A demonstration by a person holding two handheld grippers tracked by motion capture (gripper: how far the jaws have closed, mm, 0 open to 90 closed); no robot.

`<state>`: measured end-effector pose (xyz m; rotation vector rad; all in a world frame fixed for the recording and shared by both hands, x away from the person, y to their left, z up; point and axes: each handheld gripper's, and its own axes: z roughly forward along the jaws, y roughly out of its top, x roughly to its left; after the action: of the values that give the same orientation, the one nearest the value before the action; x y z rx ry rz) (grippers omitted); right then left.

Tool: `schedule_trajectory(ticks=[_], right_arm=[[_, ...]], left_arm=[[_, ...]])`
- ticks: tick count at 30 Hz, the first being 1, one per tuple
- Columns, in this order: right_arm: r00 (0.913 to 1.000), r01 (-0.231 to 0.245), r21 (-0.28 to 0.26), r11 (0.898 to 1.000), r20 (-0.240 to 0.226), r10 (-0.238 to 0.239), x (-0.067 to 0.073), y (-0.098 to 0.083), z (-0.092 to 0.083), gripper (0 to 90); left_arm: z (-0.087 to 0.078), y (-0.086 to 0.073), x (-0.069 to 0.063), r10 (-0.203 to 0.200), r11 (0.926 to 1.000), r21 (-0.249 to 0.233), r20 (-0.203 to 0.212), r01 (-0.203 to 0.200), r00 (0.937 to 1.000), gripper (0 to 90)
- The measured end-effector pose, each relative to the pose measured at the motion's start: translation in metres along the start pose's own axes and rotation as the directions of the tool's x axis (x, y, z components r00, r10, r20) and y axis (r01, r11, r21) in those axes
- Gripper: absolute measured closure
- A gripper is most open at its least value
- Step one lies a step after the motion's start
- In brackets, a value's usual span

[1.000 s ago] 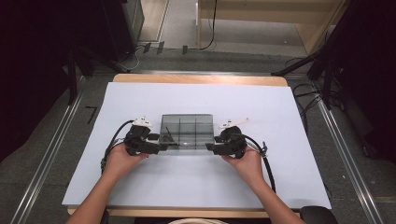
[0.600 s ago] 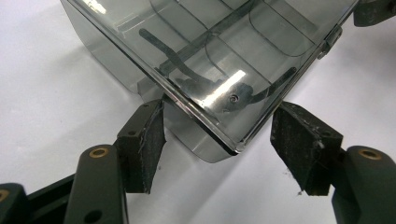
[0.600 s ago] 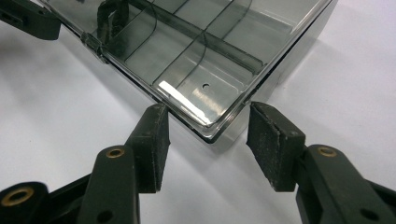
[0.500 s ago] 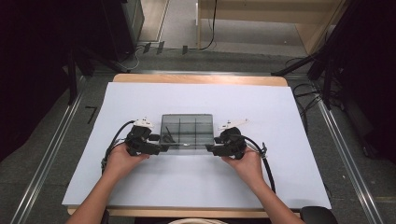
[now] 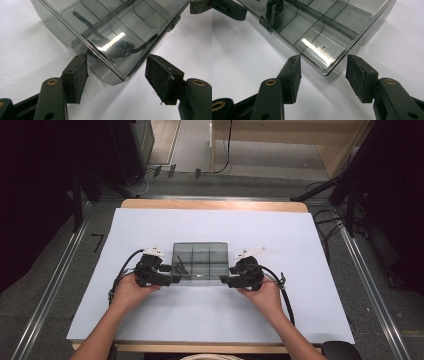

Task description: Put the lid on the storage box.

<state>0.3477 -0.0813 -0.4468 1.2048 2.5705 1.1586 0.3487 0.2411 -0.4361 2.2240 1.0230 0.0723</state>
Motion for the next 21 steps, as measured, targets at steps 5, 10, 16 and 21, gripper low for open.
schedule_trajectory(ticks=[5,10,16,21], right_arm=[[1.0000,-0.003,-0.014,1.000,-0.007,0.003,-0.001,0.001,-0.003,46.8],[1.0000,0.003,-0.030,1.000,-0.009,-0.003,-0.001,0.001,-0.009,45.6],[0.9999,0.010,-0.056,0.998,-0.004,-0.010,-0.003,0.002,-0.016,44.7],[1.0000,0.008,-0.077,0.997,0.005,-0.008,-0.008,0.004,-0.021,43.4]], left_arm=[[-0.001,0.000,0.000,0.002,1.0000,-0.001,0.002,-0.002,1.0000,35.8],[-0.007,0.002,-0.001,0.001,0.9997,-0.023,0.000,-0.001,1.0000,35.8],[-0.012,0.003,0.000,-0.004,0.9994,-0.034,-0.003,0.004,1.0000,35.8],[-0.018,0.005,0.005,-0.042,0.9982,-0.044,-0.017,0.041,0.9990,36.5]])
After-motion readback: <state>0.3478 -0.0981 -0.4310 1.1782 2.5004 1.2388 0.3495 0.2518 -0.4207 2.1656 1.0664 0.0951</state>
